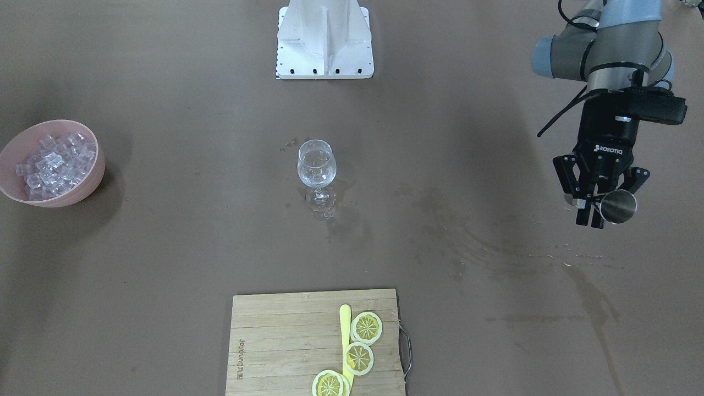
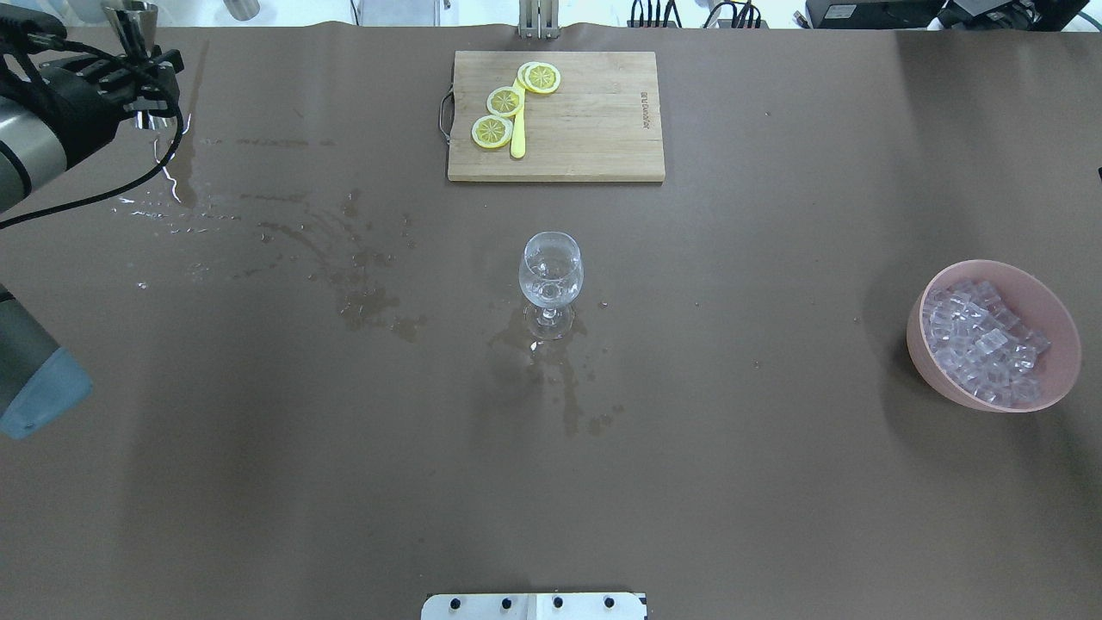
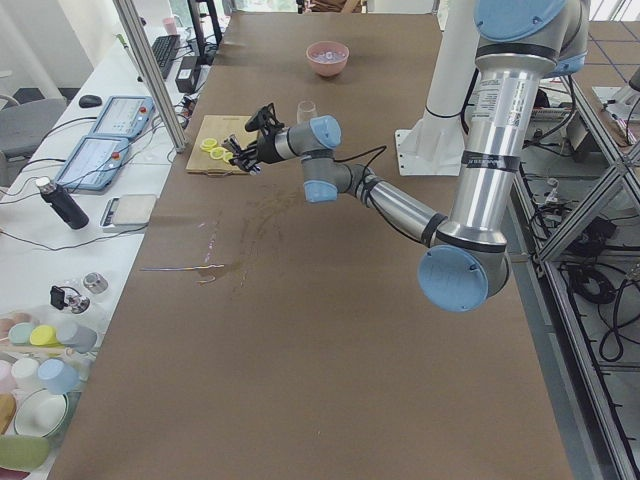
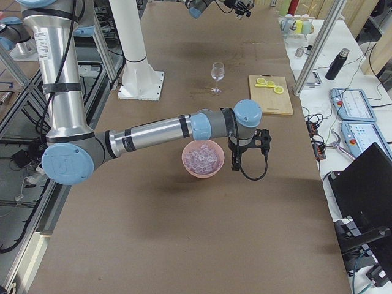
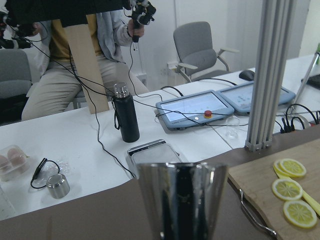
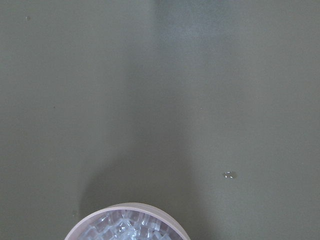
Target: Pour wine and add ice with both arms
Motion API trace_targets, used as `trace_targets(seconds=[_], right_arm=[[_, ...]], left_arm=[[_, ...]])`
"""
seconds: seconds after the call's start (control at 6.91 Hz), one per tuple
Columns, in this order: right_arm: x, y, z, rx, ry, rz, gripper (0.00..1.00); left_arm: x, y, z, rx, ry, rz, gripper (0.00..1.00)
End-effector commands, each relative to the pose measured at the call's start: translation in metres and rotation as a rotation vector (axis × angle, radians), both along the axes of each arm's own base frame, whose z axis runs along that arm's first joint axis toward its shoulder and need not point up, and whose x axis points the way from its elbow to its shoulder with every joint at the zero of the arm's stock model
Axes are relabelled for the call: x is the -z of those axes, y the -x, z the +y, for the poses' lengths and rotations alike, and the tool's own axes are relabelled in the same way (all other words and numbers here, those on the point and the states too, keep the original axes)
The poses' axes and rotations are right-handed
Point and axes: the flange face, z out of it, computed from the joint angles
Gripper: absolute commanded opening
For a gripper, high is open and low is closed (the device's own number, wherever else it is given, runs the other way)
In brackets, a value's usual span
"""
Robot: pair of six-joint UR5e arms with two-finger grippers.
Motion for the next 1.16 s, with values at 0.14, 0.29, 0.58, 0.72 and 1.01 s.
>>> trace_targets(seconds=[0.14,0.29,0.58,0.72,1.01], right_arm=[[0.005,0.001,0.002,0.002,-0.009,0.002,1.0],[0.003,0.003,0.004,0.006,-0.008,0.006,1.0],[0.0,0.006,0.005,0.012,-0.003,0.004,1.0],[0.001,0.008,0.005,0.016,-0.004,0.004,1.0],[0.001,0.008,0.005,0.015,-0.003,0.004,1.0]], left_arm=[[-0.084,-0.039,0.004,0.177,0.007,0.104,0.0],[-0.121,-0.054,0.012,0.205,-0.013,0.107,0.0],[-0.153,-0.061,0.018,0.231,-0.011,0.089,0.0],[-0.158,-0.069,0.023,0.241,-0.008,0.069,0.0],[-0.158,-0.077,0.026,0.222,-0.026,-0.001,0.0]])
